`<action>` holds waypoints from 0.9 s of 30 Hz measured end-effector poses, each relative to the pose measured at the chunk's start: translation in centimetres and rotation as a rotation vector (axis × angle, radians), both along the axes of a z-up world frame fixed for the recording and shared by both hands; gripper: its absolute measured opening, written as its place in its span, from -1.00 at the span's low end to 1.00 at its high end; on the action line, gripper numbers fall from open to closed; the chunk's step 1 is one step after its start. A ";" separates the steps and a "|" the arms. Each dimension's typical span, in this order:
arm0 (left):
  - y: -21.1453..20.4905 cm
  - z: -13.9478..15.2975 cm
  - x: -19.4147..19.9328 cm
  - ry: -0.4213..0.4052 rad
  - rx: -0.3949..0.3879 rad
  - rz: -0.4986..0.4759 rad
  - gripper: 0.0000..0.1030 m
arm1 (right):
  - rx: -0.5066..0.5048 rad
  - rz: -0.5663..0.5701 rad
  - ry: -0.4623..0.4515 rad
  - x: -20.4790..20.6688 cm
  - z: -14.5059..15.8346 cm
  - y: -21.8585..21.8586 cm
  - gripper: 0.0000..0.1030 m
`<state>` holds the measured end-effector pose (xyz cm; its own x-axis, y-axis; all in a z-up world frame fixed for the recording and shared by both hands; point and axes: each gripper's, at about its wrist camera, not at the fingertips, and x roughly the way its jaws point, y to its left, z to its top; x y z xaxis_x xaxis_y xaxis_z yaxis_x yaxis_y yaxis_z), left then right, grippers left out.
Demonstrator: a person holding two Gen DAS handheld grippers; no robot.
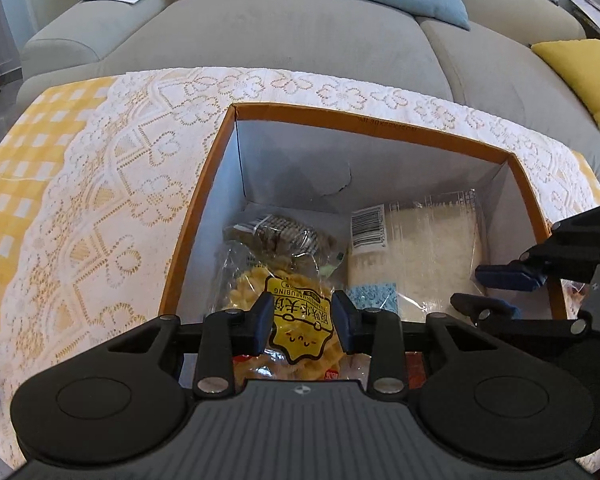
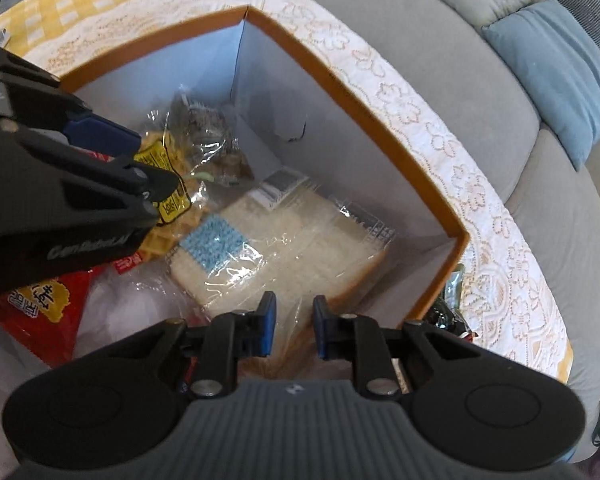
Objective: Organize snacks
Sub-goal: 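Withdraw both open grippers from the box toward the remaining snacks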
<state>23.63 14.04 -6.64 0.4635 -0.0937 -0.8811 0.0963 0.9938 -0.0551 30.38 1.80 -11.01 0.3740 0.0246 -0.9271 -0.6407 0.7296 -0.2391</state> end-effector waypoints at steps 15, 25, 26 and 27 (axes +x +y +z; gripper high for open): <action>-3.8 4.9 -4.6 -0.190 -0.009 -0.091 -0.07 | 0.347 -0.144 -0.236 -6.3 7.9 -7.6 -0.65; -10.9 7.0 -9.8 -0.282 0.051 -0.216 0.13 | 0.517 -0.320 -0.325 -12.6 8.7 -16.6 -0.38; -11.6 6.9 -10.1 -0.280 0.058 -0.227 0.13 | 0.522 -0.335 -0.326 -13.1 8.4 -17.3 -0.38; -12.3 6.8 -10.4 -0.277 0.065 -0.241 0.13 | 0.528 -0.358 -0.324 -13.6 8.1 -18.3 -0.37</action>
